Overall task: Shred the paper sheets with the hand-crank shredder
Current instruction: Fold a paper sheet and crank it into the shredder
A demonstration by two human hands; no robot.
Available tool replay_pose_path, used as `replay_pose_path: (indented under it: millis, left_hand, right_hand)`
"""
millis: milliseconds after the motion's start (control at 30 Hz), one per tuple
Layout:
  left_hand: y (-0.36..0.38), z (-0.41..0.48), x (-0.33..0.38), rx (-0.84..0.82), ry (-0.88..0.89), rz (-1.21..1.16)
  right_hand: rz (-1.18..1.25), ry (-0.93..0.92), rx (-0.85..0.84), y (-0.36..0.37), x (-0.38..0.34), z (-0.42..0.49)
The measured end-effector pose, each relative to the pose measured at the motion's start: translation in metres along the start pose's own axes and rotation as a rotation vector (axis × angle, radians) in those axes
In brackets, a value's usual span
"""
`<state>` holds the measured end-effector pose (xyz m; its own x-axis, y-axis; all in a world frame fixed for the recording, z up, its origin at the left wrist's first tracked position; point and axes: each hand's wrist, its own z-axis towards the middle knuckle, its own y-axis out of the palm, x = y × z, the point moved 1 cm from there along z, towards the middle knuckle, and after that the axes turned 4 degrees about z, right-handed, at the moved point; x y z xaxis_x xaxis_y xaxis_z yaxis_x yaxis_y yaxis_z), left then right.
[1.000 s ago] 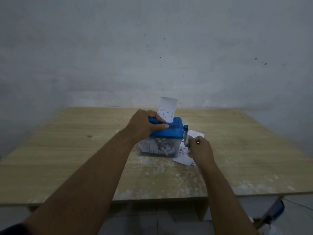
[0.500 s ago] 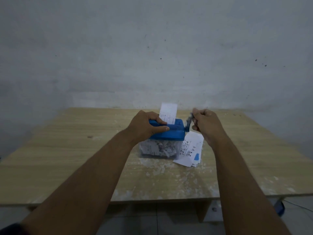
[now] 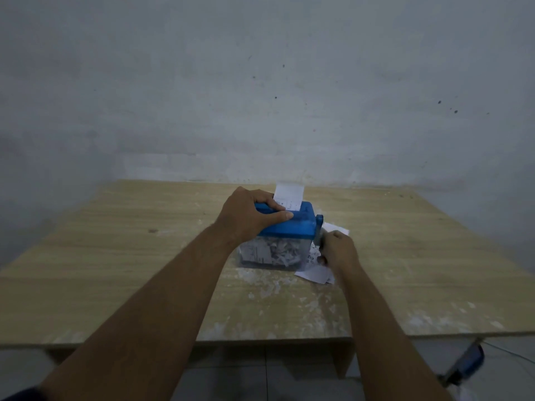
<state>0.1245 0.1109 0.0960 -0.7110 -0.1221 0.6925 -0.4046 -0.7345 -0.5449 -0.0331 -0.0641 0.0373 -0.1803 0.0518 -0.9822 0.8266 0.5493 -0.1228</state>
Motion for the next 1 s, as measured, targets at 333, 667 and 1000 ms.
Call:
replay_pose_path:
  millis: [333,667,1000]
  left_hand:
    - [-0.001,0.000,0.003,-0.008,-0.020,-0.019]
    - [-0.005,0.005,0.002,-0.071,-0.020,-0.022]
    - [-0.002,0.003,0.004,-0.052,-0.029,-0.032]
  right_hand:
    - [0.193,-0.225,0.055,-0.019,-0.043,-0.069]
    - [-0.066,-0.300,-0.140,-0.015,-0.111,-0.006]
    - [-0.186,-0.037,-0.100,-0.001,-0.029,0.016]
